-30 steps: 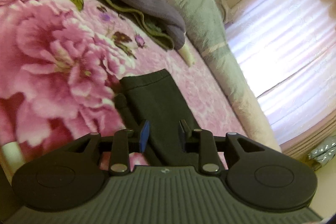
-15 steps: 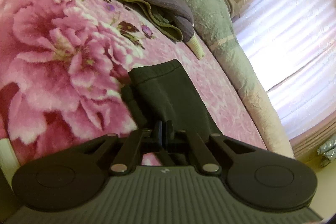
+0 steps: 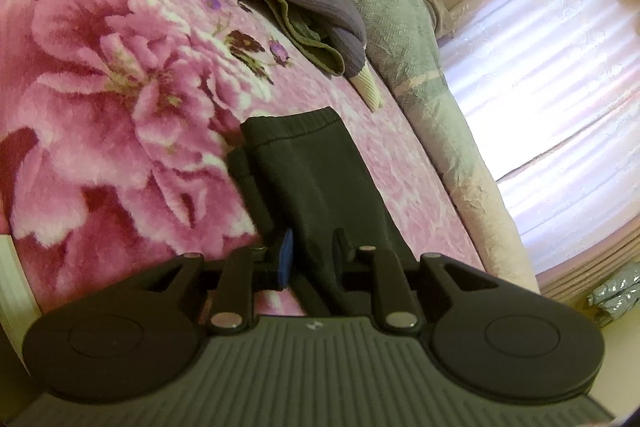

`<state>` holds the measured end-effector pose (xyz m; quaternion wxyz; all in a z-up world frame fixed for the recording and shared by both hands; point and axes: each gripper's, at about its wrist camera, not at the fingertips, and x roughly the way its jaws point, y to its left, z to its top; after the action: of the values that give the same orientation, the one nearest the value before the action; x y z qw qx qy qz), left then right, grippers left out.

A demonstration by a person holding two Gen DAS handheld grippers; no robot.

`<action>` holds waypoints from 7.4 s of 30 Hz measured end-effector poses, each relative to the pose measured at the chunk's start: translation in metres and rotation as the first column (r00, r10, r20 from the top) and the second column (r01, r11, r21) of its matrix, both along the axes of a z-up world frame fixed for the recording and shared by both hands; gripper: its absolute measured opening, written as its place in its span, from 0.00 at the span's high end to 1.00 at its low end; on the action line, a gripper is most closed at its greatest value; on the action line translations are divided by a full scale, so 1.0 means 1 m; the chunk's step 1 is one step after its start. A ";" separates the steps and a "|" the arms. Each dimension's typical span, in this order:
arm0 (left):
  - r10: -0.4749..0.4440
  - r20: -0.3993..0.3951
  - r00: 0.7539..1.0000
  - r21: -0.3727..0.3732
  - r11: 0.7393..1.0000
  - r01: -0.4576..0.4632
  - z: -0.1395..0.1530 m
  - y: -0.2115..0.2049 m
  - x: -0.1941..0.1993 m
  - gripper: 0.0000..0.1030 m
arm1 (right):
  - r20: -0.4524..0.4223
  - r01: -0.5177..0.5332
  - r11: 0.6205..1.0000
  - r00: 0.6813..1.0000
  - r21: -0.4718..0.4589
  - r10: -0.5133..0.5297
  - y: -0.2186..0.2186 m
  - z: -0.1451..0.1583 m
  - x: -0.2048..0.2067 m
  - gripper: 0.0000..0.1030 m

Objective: Fold clothes

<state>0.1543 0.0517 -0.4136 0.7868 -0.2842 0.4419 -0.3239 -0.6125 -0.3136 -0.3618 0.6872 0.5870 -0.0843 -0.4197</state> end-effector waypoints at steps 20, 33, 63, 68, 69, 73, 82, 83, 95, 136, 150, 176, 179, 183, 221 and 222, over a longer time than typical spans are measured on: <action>0.003 0.043 0.999 -0.008 1.000 -0.002 0.004 -0.008 0.009 1.00 | -0.050 0.004 1.000 0.999 0.026 -0.003 -0.007 -0.012 0.003 0.88; -0.053 0.126 0.991 -0.012 0.998 0.055 -0.001 0.008 -0.004 1.00 | -0.021 0.018 0.998 1.000 -0.062 -0.019 0.001 -0.007 -0.014 0.93; -0.676 0.487 0.553 0.412 0.736 0.537 0.061 -0.142 -0.226 0.90 | -0.773 -0.488 0.801 0.632 -0.347 0.050 0.074 0.051 0.134 0.56; -0.742 0.488 0.459 0.574 0.670 0.471 0.011 -0.162 -0.267 0.86 | -0.919 -0.622 0.736 0.394 -0.267 -0.001 0.097 -0.011 0.171 0.58; -0.740 0.502 0.448 0.579 0.672 0.461 0.010 -0.159 -0.270 0.86 | -0.926 -0.629 0.730 0.376 -0.267 -0.014 0.100 -0.013 0.174 0.58; -0.728 0.482 0.487 0.549 0.684 0.480 0.024 -0.156 -0.268 0.87 | -0.930 -0.620 0.745 0.368 -0.244 0.002 0.093 -0.004 0.178 0.57; -0.765 0.473 0.438 0.582 0.644 0.497 0.026 -0.155 -0.285 0.87 | -0.926 -0.636 0.731 0.378 -0.247 0.016 0.115 -0.006 0.183 0.57; -0.760 0.461 0.457 0.559 0.649 0.515 0.033 -0.158 -0.280 0.87 | -0.923 -0.634 0.740 0.381 -0.225 0.046 0.111 0.001 0.183 0.57; -0.757 0.531 0.381 0.424 0.627 0.654 0.066 -0.303 -0.287 0.87 | -0.900 -0.563 0.750 0.426 -0.348 -0.097 -0.030 0.055 0.179 0.57; -0.843 0.406 0.353 0.547 0.533 0.645 0.040 -0.202 -0.298 0.87 | -0.893 -0.525 0.830 0.444 -0.190 0.077 0.017 0.015 0.129 0.62; -0.693 0.439 0.571 0.494 0.718 0.491 0.044 -0.121 -0.275 0.87 | -0.922 -0.530 0.820 0.387 -0.215 0.008 0.094 0.005 0.163 0.61; -0.375 0.425 0.824 0.555 0.827 0.090 0.035 -0.034 -0.018 0.90 | -0.792 -0.374 0.918 0.597 -0.134 0.128 0.133 0.013 0.161 0.61; -0.365 0.412 0.835 0.582 0.810 0.067 0.050 -0.031 -0.035 0.86 | -0.772 -0.356 0.923 0.624 -0.142 0.122 0.139 0.019 0.155 0.61; -0.416 0.380 0.826 0.578 0.804 0.139 0.068 -0.017 -0.089 0.72 | -0.744 -0.347 0.924 0.658 -0.162 0.116 0.150 0.033 0.151 0.61; -0.624 0.419 0.660 0.632 0.722 0.282 0.130 0.064 -0.304 0.52 | -0.760 -0.374 0.894 0.647 -0.246 0.061 0.276 0.096 0.141 0.23; -0.625 0.419 0.659 0.627 0.724 0.288 0.130 0.065 -0.304 0.52 | -0.761 -0.378 0.891 0.646 -0.250 0.060 0.278 0.098 0.142 0.23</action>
<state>-0.1499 0.1170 -0.2831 0.8172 0.1788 0.2937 -0.4625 -0.4709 -0.0351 -0.2642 0.8103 0.2256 0.1915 -0.5059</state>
